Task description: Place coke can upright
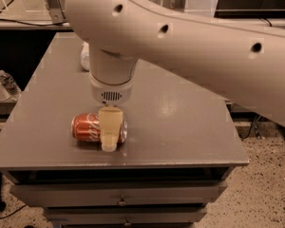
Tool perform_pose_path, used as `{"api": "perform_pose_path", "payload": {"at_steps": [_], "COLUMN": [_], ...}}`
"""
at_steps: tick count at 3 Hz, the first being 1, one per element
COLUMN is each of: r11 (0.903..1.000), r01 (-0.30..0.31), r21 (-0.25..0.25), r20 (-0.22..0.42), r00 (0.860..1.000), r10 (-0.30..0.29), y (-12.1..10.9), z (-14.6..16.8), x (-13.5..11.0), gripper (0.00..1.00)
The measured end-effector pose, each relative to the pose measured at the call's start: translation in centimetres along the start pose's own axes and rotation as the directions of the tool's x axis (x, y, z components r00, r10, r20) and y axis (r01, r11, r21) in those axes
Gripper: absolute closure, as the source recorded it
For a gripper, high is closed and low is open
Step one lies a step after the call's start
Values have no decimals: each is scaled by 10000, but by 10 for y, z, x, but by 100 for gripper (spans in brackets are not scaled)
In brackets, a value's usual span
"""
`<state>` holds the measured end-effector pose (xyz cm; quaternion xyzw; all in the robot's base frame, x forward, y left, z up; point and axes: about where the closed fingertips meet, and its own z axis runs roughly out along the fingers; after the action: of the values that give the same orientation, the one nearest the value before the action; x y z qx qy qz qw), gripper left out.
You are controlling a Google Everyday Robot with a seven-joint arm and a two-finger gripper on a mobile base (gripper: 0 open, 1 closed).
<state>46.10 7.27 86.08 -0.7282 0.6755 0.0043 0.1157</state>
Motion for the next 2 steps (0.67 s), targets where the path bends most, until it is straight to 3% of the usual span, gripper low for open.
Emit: {"api": "perform_pose_path", "payload": {"at_steps": [2], "r11": [9945], "r01": [-1021], "r21": [222], "r20": [-523], "r00": [9933], "r10": [1031], "y": [-2], "z": [27], "x": [-20], "gripper": [0]}}
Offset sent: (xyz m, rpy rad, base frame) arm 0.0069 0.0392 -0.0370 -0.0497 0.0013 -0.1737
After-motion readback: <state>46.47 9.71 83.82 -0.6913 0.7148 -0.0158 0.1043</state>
